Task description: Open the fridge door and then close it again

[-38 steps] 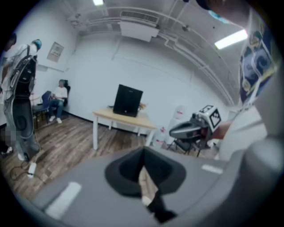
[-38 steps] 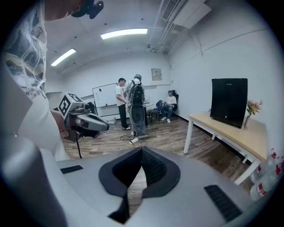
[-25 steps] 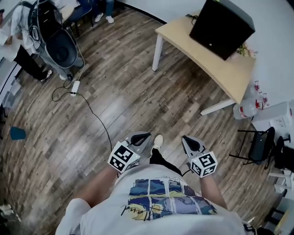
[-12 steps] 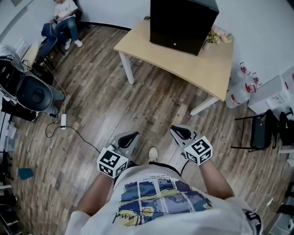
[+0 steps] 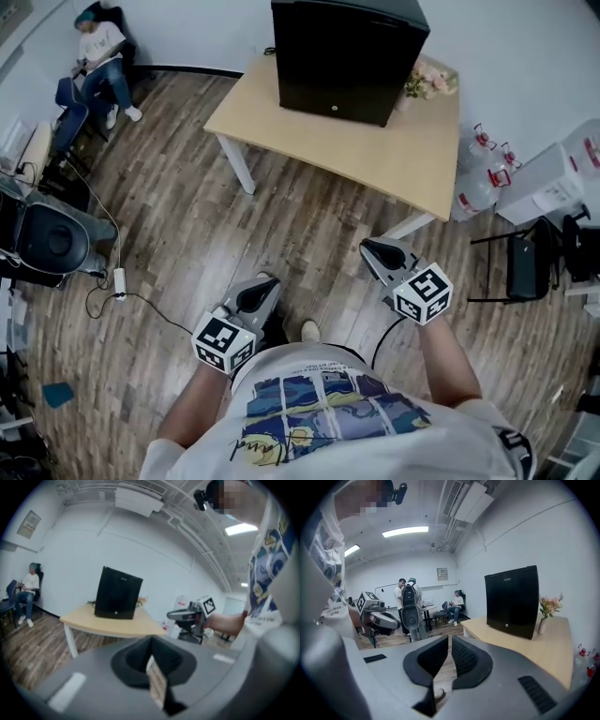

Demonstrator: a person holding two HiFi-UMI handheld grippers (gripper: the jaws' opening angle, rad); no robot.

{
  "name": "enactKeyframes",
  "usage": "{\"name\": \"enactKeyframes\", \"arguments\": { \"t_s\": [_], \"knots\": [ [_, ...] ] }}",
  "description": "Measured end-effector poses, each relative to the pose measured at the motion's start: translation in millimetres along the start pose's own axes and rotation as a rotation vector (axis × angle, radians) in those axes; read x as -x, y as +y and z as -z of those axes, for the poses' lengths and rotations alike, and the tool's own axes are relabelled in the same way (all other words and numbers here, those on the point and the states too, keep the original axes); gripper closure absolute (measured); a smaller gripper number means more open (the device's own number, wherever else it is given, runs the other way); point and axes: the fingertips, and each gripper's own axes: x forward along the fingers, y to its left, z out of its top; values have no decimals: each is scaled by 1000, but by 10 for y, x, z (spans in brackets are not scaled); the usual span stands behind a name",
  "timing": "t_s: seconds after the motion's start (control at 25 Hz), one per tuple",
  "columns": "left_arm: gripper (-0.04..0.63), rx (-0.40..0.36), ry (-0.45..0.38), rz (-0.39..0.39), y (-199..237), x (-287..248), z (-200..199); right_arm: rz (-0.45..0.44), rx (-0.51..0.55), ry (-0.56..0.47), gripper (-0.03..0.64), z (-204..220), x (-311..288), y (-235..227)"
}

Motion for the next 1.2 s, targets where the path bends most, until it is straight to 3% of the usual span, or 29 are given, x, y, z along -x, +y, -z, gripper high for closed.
{"name": "enactKeyframes", "arguments": {
  "t_s": [0.16,0.52,0.72,0.92,1.2],
  "knots": [
    [588,-14,-27,61,384,-201,-241,61,86,24,600,-460,-131,-394],
    [586,-95,-59,189,1340,-337,-963,138,319,71,600,-1985,-655,-1114],
    [586,-84,-81,234,1792,-299,-1159,187,414,117,600,-2529,-986,-1398],
    [586,-89,-103,240,2057,-259,-1298,191,472,165,597,-2936,-1298,-1640],
    [586,-60,-138,166,2316,-291,-1430,141,556,251,551,-3367,-1869,-2093]
  ]
}}
